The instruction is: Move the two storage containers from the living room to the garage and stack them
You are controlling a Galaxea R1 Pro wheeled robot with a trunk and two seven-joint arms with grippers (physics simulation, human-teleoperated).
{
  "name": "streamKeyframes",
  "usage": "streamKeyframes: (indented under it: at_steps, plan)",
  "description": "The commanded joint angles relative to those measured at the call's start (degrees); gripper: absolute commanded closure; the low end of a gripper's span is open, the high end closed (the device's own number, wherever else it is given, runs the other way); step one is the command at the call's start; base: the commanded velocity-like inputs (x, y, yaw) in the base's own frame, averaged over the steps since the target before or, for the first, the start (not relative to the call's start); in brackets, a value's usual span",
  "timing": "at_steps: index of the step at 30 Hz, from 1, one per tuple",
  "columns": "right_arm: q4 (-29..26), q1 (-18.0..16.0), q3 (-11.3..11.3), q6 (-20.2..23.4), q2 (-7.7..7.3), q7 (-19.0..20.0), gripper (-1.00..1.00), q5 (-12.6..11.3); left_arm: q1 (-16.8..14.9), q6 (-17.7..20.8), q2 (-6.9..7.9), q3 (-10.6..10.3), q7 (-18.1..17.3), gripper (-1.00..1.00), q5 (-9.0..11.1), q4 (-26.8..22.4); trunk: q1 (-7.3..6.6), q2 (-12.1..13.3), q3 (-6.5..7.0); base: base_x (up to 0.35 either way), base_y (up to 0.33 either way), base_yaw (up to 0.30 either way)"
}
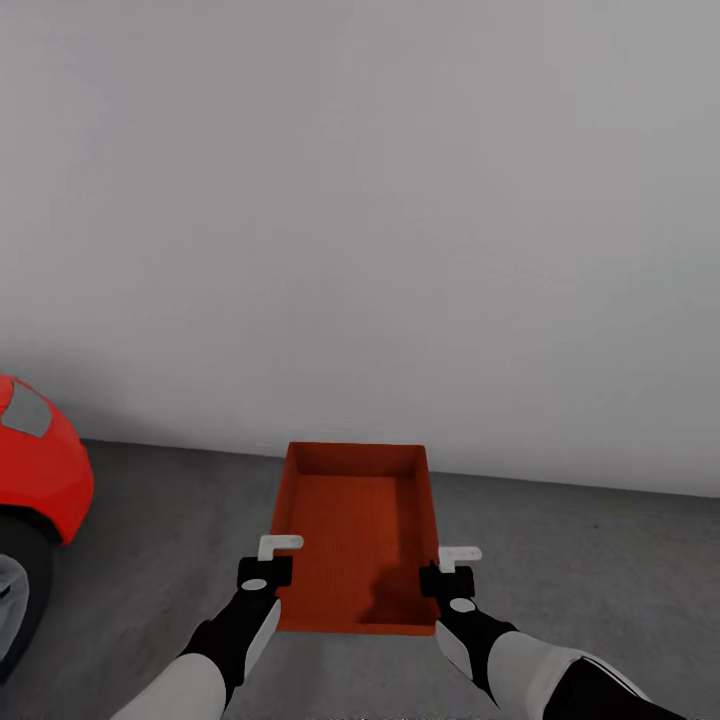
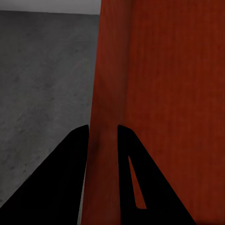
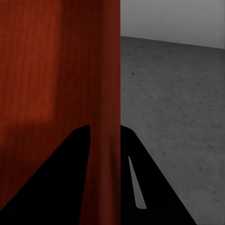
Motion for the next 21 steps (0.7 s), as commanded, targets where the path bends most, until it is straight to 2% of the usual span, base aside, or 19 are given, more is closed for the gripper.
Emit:
streamKeyframes:
  at_steps: [1, 21]
  plan:
    - [-0.88, -0.04, -1.14, -0.17, 1.26, 0.12, 1.0, 0.24, -0.02, 0.55, -0.1, 1.51, 0.48, 1.0, 3.02, -0.09, 0.0, -0.06, -0.16, 0.0, 0.0, 0.0]
    - [-0.88, -0.01, -1.14, -0.17, 1.26, 0.12, 1.0, 0.24, -0.02, 0.55, -0.1, 1.49, 0.48, 1.0, 3.02, 0.0, 0.0, -0.06, -2.0, 0.0, 0.0, 0.0]
